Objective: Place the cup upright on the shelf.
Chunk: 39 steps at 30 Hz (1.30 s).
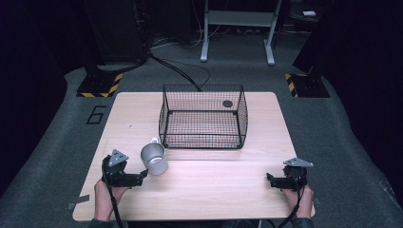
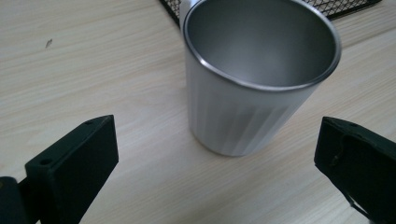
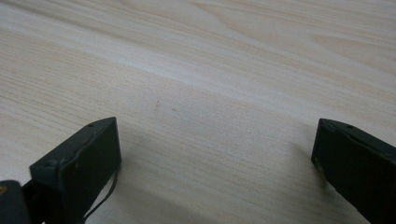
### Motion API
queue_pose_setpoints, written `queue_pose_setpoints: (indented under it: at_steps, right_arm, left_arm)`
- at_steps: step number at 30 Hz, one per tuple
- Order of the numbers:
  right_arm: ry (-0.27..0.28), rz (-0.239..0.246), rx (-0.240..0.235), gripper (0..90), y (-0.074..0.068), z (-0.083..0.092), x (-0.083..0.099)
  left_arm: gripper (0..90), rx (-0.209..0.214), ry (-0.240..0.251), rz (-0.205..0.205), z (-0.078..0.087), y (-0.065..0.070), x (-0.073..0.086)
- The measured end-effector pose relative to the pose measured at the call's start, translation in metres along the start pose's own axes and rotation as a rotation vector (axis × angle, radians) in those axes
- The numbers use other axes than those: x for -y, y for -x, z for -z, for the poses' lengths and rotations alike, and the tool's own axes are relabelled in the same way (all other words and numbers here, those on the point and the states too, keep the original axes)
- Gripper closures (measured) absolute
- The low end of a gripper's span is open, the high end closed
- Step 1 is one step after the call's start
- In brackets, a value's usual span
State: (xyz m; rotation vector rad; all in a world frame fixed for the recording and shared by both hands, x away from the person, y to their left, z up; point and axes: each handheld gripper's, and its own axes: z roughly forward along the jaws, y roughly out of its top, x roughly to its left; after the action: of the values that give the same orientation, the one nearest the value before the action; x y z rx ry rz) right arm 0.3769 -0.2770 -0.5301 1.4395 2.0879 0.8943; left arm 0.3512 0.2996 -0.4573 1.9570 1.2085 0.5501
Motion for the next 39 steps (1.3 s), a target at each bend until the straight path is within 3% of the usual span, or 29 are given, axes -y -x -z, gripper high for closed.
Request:
queue_pose_setpoints:
  at_steps: [13,20,25,39]
  right_arm:
    - [0.0,0.0,0.0,0.9,0.0,0.0,0.0]
    - [0.0,0.0,0.0,0.9,0.0,0.0,0.0]
    - [0.0,0.0,0.0,0.9,0.0,0.0,0.0]
    - [0.0,0.0,0.0,0.9,0.0,0.0,0.0]
  left_arm:
    - [0.0,-0.005,0.009,-0.057,-0.014,0.017,-0.024]
    - [0.0,0.0,-0.002,-0.057,-0.024,0.02,-0.032]
    - [0.0,-0.02,-0.014,-0.07,-0.035,0.021,-0.036]
    - [0.8,-0.019,-0.042,-0.065,-0.051,0.024,-0.039]
